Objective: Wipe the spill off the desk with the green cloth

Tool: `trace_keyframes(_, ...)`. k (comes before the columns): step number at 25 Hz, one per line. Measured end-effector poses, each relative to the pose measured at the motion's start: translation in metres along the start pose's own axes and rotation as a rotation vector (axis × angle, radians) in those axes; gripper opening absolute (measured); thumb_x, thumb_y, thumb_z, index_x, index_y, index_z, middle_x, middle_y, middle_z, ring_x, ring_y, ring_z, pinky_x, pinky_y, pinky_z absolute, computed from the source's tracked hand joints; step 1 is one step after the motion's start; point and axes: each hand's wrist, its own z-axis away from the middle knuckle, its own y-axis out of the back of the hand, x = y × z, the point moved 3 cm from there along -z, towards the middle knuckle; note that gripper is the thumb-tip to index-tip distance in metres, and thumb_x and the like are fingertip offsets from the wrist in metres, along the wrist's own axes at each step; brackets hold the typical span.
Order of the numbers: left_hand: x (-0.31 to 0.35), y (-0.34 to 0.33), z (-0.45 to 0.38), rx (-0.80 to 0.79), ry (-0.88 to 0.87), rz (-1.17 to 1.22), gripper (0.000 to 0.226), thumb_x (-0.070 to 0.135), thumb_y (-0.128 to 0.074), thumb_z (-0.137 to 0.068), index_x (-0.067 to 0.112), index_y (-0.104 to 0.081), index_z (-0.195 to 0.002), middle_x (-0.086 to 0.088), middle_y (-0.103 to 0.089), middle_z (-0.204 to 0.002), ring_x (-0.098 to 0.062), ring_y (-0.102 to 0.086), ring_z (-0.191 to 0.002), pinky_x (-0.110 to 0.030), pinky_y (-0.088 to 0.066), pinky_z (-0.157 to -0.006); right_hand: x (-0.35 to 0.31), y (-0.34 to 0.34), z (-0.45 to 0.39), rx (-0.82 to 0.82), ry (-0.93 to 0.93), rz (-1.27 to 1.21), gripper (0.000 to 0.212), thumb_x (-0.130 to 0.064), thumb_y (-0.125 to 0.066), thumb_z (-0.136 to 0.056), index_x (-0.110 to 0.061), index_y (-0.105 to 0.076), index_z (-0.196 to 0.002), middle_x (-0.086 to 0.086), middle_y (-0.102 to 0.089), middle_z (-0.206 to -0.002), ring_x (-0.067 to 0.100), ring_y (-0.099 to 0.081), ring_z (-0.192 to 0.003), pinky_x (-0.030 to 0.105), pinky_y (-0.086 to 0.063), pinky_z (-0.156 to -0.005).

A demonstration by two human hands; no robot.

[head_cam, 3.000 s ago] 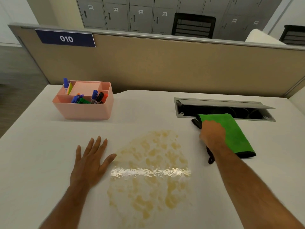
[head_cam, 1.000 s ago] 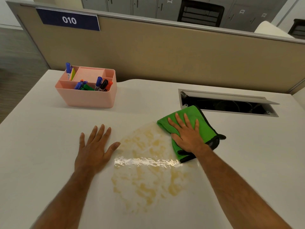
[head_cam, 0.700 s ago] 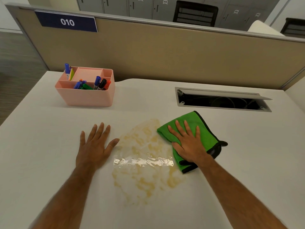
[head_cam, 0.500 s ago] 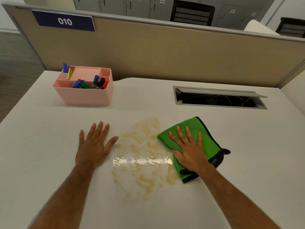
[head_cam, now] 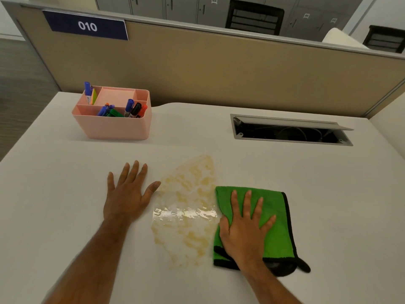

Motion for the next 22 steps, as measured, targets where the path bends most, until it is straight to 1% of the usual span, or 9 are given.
trace_keyframes(2,0.0,0.0,0.0,-0.004,-0.001,0.002,0.087,0.079,0.002,-0.084,0.033,-0.014,-0.156,0.007,-0.008,-0.166,-0.014,0.001,-0.153,-0.051,0.005,-0.122,-0.01,0.003,-0.01,-0.023,-0.065,-0.013,0.078,-0.061,-0.004,-0.086,-0.032,0.005,-0.157,0.01,0.009,-0.167,0.04,0.014,-0.151,0.077,0.007,-0.11)
trace_keyframes(3,0.0,0.0,0.0,-0.007,-0.001,0.002,0.087,0.079,0.003,-0.084,0.033,-0.013,-0.156,0.007,-0.007,-0.166,-0.014,0.001,-0.153,-0.051,0.005,-0.122,-0.015,0.004,-0.016,-0.025,-0.088,-0.02,0.078,-0.061,-0.002,-0.086,-0.031,0.007,-0.157,0.01,0.011,-0.166,0.04,0.017,-0.15,0.078,0.008,-0.11)
trace_keyframes(8,-0.001,0.0,-0.002,-0.008,-0.004,0.005,0.088,0.08,0.005,-0.083,0.033,-0.011,-0.156,0.007,-0.006,-0.166,-0.014,0.003,-0.153,-0.051,0.006,-0.122,-0.033,0.012,-0.063,-0.02,-0.123,-0.058,0.072,-0.055,-0.019,-0.096,-0.029,0.007,-0.158,0.013,0.011,-0.167,0.041,0.017,-0.15,0.079,0.007,-0.109)
trace_keyframes(11,-0.002,-0.001,-0.002,0.002,-0.011,0.002,0.089,0.08,0.005,-0.084,0.032,-0.013,-0.156,0.007,-0.008,-0.166,-0.015,0.001,-0.153,-0.052,0.005,-0.122,-0.043,0.015,-0.095,-0.023,-0.108,-0.052,0.071,-0.054,-0.021,-0.096,-0.029,0.005,-0.158,0.012,0.01,-0.167,0.042,0.016,-0.15,0.079,0.007,-0.108)
trace_keyframes(17,0.0,0.0,-0.001,0.002,-0.008,-0.006,0.091,0.081,0.008,-0.082,0.033,-0.013,-0.156,0.008,-0.007,-0.166,-0.014,0.002,-0.153,-0.051,0.006,-0.122,-0.057,0.02,-0.144,-0.04,0.015,-0.003,0.07,-0.054,-0.02,-0.097,-0.031,0.004,-0.158,0.012,0.008,-0.167,0.042,0.015,-0.15,0.079,0.007,-0.109)
trace_keyframes(22,0.0,0.0,-0.002,0.005,-0.005,-0.003,0.09,0.081,0.007,-0.083,0.033,-0.013,-0.156,0.008,-0.007,-0.166,-0.014,0.002,-0.153,-0.051,0.006,-0.122,-0.065,0.024,-0.171,-0.066,0.195,0.073,0.066,-0.054,-0.021,-0.099,-0.036,0.004,-0.157,0.007,0.009,-0.168,0.038,0.013,-0.152,0.076,0.006,-0.111)
